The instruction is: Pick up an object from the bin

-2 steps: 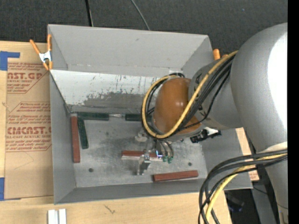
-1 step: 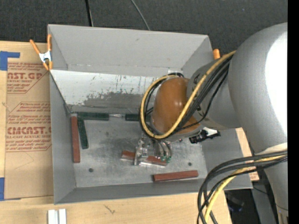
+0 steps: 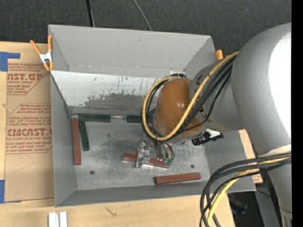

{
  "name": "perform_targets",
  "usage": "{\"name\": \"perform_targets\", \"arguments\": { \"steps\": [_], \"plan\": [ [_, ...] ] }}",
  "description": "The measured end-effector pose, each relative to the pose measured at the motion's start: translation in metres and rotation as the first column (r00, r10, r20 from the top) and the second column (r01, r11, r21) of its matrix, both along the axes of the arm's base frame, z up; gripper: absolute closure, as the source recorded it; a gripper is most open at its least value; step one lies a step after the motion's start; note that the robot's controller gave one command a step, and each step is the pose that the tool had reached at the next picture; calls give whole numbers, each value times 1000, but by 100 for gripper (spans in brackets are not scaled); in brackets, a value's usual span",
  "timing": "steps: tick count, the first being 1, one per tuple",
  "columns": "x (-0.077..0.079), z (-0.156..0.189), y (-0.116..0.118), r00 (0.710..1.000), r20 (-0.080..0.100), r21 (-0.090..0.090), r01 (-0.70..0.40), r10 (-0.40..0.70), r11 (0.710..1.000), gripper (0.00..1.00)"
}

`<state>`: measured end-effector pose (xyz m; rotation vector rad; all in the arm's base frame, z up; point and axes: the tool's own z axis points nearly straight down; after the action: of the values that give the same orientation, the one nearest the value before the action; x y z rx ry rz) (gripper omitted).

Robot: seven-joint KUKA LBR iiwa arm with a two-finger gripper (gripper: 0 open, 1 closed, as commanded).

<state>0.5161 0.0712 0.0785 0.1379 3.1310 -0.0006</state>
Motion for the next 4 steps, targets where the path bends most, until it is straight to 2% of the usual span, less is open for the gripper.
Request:
{"name": "perform_targets", "arguments": {
  "steps": [2,4],
  "plan": [
    [-2,11,0,1000,-8,1,0,0,1000,100],
    [-1,23,1,1000,-7,2,0,0,1000,100]
  ]
}}
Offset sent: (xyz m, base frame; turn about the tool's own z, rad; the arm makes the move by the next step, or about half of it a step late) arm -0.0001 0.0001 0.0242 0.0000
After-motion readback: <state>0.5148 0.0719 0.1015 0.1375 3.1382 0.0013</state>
